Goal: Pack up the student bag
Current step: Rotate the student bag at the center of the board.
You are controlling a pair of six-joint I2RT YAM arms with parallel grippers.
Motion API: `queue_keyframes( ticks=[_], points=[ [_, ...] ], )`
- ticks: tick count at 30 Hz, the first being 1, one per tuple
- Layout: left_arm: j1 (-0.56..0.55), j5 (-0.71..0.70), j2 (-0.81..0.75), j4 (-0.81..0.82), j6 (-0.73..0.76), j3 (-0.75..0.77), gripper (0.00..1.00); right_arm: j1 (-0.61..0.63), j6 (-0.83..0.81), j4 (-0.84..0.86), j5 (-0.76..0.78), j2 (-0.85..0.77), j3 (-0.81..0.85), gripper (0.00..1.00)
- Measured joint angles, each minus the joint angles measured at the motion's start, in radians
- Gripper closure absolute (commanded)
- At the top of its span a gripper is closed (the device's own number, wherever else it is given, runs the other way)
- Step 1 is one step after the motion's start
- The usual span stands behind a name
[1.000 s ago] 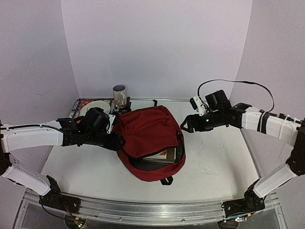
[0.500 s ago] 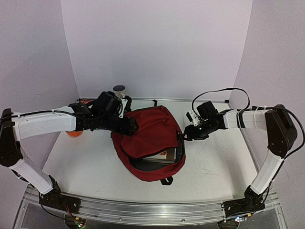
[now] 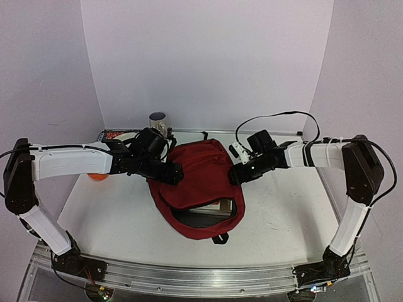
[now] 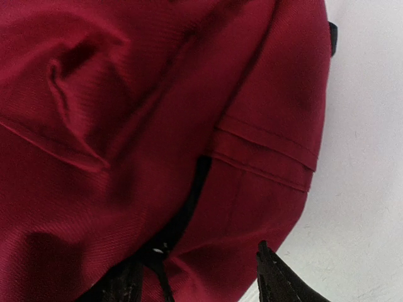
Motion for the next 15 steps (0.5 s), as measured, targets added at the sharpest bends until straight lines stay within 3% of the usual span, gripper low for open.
queue_keyframes(
  ticks=[4,14,15],
  points=[
    [0.008,0.0,0.012,0.0,0.0,0.0,0.21,0.013,-0.019,-0.002,0.002,0.015,0.023,0.51],
    [0.011,0.013,0.015,0.0,0.001,0.0,0.21,0.014,-0.038,-0.009,-0.002,0.007,0.011,0.99],
    [0.011,0.017,0.018,0.0,0.001,0.0,0.21,0.014,-0.044,-0.009,-0.002,0.0,0.002,1.0]
  ],
)
